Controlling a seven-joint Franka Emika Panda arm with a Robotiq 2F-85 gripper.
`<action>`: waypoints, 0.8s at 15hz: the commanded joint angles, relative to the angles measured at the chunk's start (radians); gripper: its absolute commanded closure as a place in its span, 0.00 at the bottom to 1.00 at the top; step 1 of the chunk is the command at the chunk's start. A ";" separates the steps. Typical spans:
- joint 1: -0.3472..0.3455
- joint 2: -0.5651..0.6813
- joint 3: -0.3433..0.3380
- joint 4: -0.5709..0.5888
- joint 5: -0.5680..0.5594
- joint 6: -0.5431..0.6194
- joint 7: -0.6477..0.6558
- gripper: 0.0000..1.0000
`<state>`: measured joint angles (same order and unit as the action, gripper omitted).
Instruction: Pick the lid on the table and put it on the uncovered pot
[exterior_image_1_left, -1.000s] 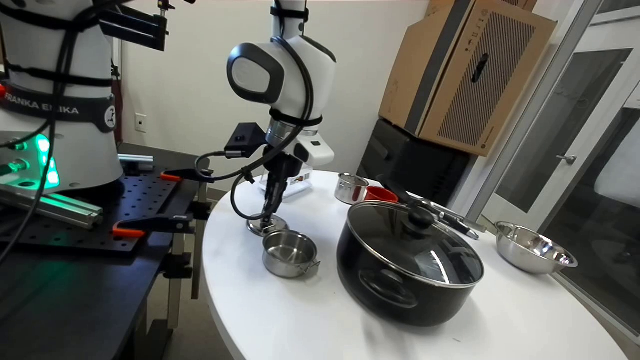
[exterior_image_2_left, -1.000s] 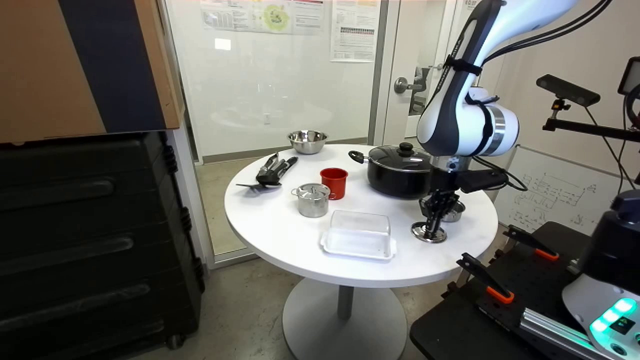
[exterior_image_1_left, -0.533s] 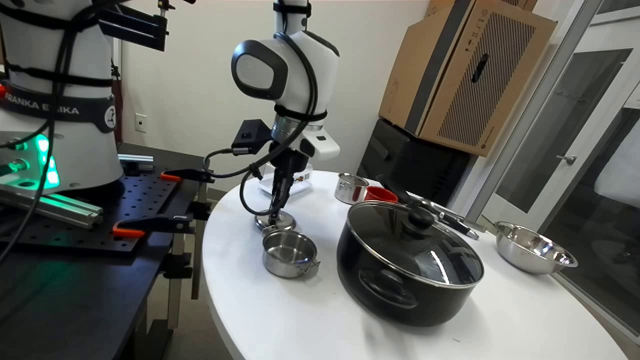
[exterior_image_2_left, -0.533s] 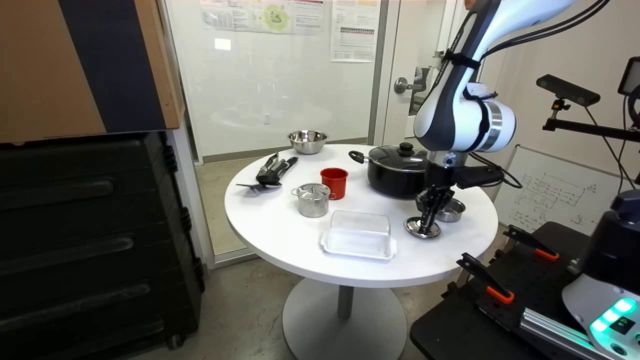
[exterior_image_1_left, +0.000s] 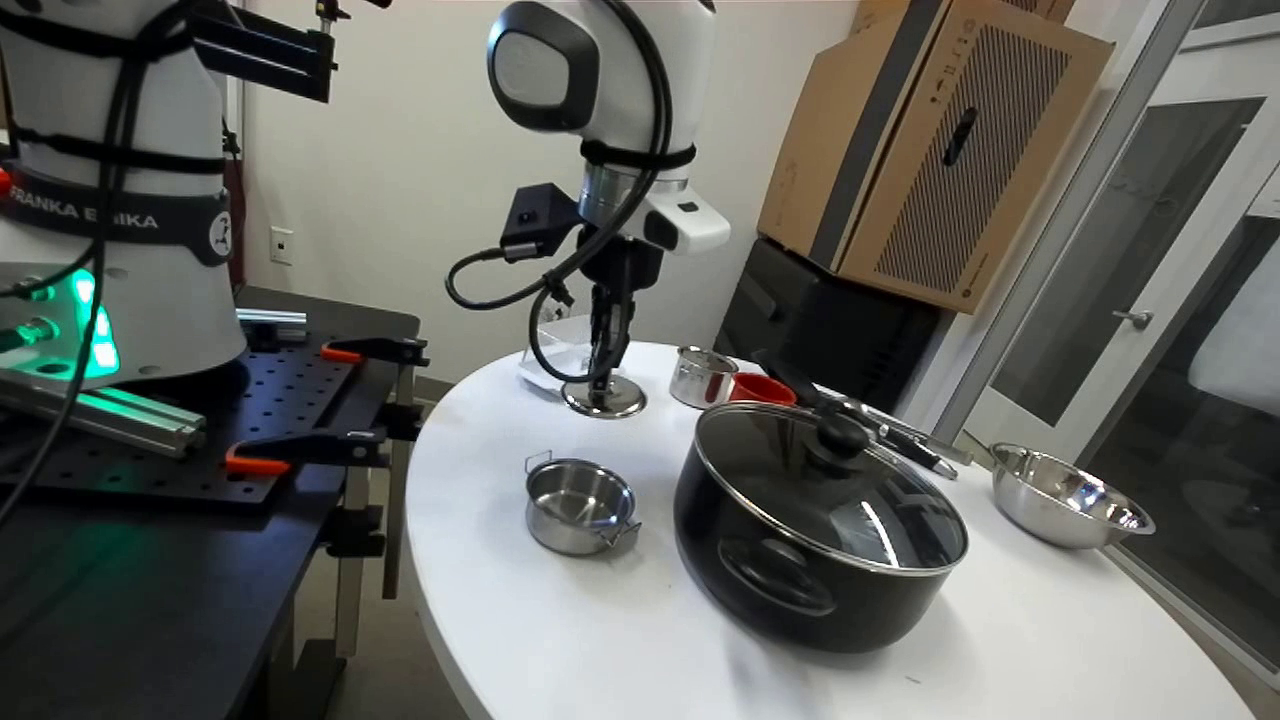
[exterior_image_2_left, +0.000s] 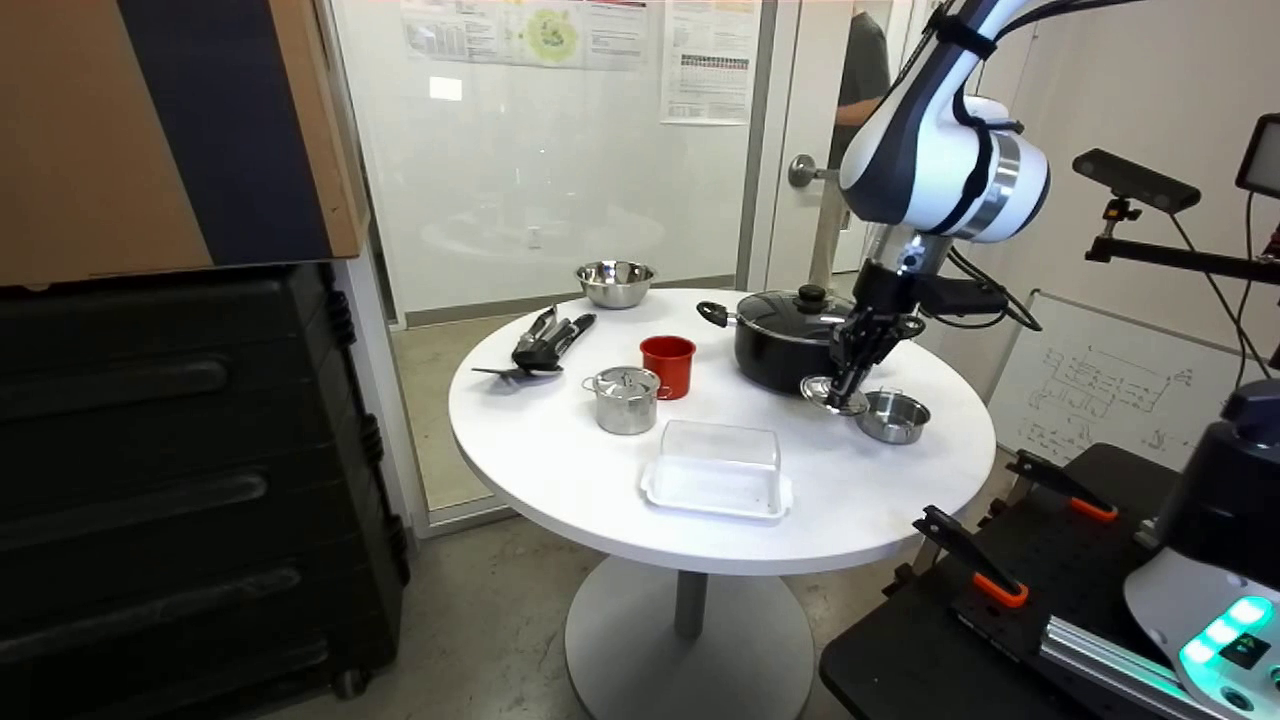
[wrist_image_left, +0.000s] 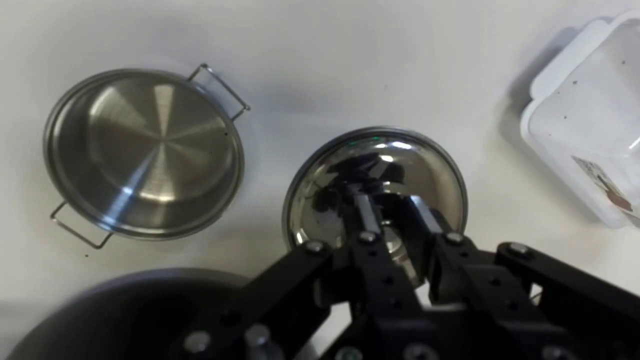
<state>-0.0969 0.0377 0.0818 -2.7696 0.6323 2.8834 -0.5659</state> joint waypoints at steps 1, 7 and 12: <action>-0.040 -0.058 -0.048 -0.002 -0.015 -0.071 -0.013 0.95; -0.129 -0.030 -0.136 -0.003 -0.128 -0.135 0.053 0.95; -0.163 -0.027 -0.175 -0.004 -0.190 -0.158 0.099 0.95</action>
<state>-0.2477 0.0151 -0.0775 -2.7736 0.4869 2.7517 -0.5151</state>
